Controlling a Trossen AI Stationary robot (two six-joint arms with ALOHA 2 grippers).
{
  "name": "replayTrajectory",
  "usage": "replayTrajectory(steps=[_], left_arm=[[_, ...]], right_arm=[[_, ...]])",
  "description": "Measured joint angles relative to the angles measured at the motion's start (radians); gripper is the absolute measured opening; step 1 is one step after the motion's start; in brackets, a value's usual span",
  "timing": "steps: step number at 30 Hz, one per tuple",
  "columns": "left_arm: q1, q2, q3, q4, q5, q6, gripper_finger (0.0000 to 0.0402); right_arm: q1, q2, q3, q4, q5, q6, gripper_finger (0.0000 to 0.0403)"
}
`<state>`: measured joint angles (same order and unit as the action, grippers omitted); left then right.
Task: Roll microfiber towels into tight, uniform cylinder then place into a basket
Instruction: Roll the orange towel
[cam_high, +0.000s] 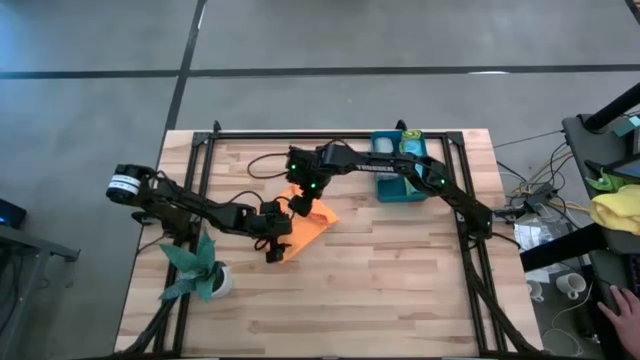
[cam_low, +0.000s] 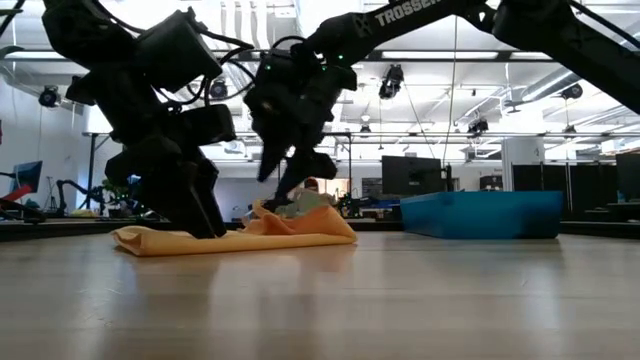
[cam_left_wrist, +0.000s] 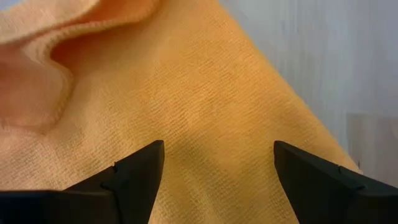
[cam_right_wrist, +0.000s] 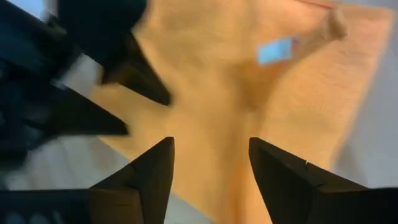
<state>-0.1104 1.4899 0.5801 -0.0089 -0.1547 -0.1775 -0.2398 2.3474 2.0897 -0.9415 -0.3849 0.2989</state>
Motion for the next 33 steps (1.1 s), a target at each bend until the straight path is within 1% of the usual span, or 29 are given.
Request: replayTrajectory(steps=[3, 7, 9, 12, 15, 17, 19, 21, 24, 30, 31, 33], left_arm=[[0.0, 0.0, -0.006, -0.001, 0.001, 0.0, 0.0285], [0.0, 0.0, -0.014, -0.001, 0.004, -0.001, 0.0285], [0.0, 0.0, -0.015, 0.0, 0.004, 0.0, 0.0285], [0.012, 0.0, -0.017, 0.0, 0.004, 0.0, 0.0285], [0.015, 0.0, -0.018, 0.0, 0.003, 0.0, 0.0285], [0.014, 0.0, -0.018, 0.0, 0.003, 0.001, 0.0285], [0.013, 0.0, -0.018, 0.0, 0.004, 0.001, 0.0285], [0.014, 0.0, -0.018, 0.001, 0.003, 0.001, 0.0285], [0.014, 0.0, -0.018, 0.001, 0.004, 0.001, 0.0285], [0.014, 0.0, -0.018, 0.028, 0.006, 0.0, 0.0285], [0.014, 0.0, -0.018, 0.038, 0.006, 0.0, 0.0285], [0.014, 0.0, -0.016, 0.046, 0.006, -0.001, 0.0285]], right_arm=[[-0.019, -0.007, 0.026, -0.094, 0.057, -0.082, 0.0201], [-0.03, -0.023, 0.033, -0.259, 0.222, -0.23, 0.0201], [-0.028, -0.02, 0.02, -0.303, 0.257, -0.283, 0.0201], [-0.003, -0.019, 0.003, -0.3, 0.259, -0.33, 0.0201], [0.031, -0.02, -0.002, -0.292, 0.304, -0.361, 0.0201], [0.046, -0.025, -0.005, -0.276, 0.31, -0.368, 0.0201], [0.057, -0.053, -0.014, -0.224, 0.294, -0.378, 0.0201], [0.066, -0.116, -0.044, -0.148, 0.284, -0.398, 0.0201], [0.071, -0.243, -0.148, -0.039, 0.277, -0.431, 0.0201], [0.043, -0.491, -0.519, 0.142, 0.287, -0.439, 0.0201], [0.039, -0.529, -0.574, 0.17, 0.3, -0.439, 0.0201], [0.029, -0.574, -0.657, 0.196, 0.36, -0.44, 0.0201]])
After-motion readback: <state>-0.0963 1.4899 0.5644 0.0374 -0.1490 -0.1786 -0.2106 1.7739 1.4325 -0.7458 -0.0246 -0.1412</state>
